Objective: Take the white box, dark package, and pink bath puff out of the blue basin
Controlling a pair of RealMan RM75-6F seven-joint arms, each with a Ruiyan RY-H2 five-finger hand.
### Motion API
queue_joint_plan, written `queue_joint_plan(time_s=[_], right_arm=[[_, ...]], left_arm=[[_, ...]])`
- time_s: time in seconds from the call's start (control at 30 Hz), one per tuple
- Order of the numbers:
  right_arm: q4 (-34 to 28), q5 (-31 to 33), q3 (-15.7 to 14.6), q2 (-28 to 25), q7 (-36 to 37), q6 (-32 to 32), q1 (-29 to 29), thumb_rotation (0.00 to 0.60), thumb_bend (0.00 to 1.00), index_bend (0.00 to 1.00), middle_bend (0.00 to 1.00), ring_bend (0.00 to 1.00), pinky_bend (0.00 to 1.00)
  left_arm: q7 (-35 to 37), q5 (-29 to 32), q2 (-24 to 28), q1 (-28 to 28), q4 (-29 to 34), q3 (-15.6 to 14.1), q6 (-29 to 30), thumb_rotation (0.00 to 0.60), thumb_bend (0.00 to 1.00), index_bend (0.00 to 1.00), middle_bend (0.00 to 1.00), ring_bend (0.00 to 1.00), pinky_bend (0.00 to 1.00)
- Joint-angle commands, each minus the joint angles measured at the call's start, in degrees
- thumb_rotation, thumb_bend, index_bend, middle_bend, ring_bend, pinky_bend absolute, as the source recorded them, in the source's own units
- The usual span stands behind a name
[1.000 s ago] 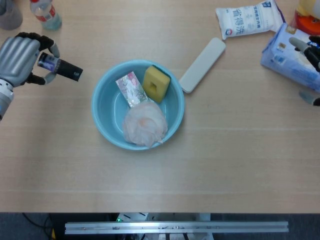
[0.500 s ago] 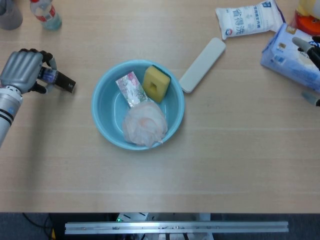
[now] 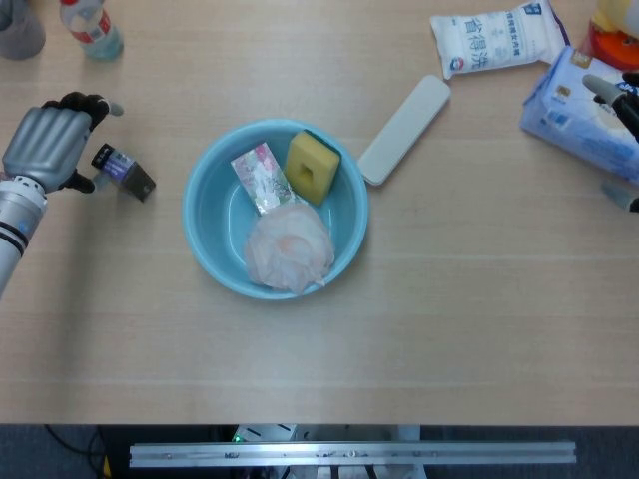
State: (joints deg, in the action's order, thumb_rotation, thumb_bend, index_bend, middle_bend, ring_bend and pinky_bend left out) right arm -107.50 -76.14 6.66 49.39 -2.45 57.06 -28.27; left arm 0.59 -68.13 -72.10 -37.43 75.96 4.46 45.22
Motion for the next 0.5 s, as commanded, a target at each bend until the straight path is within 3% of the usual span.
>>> queue_joint_plan(time_s=[0.03,0.23,0.5], right_arm=[[0.0,0.0,0.0,0.0,0.0,0.0,0.0,0.6,0.21,0.0,0.22,0.07,0.21],[-0.3,0.0,0.2,-0.2,-0.4,0.0,-0.1,0.6,0.21,0.0,0.22,0.07,0.21],[-0.8,0.3,0.3,0.0,-1.1,-0.2,-0.3,0.6,0.21,0.0,0.22,0.07,0.21]], left_arm=[[-0.9,-0.3,2.1,0.6,3.3,0.2,1.4,0.6,0.25,0.19,0.18,0.14,0.24],[-1.2,-5.4,7.9,2.0,13.1,0.3,6.6,0.6,0.25,0.19,0.18,0.14,0.24],[1.4,-12.1,12.7,2.2,22.7,-0.9,7.4,0.6,0.25,0.19,0.18,0.14,0.24]])
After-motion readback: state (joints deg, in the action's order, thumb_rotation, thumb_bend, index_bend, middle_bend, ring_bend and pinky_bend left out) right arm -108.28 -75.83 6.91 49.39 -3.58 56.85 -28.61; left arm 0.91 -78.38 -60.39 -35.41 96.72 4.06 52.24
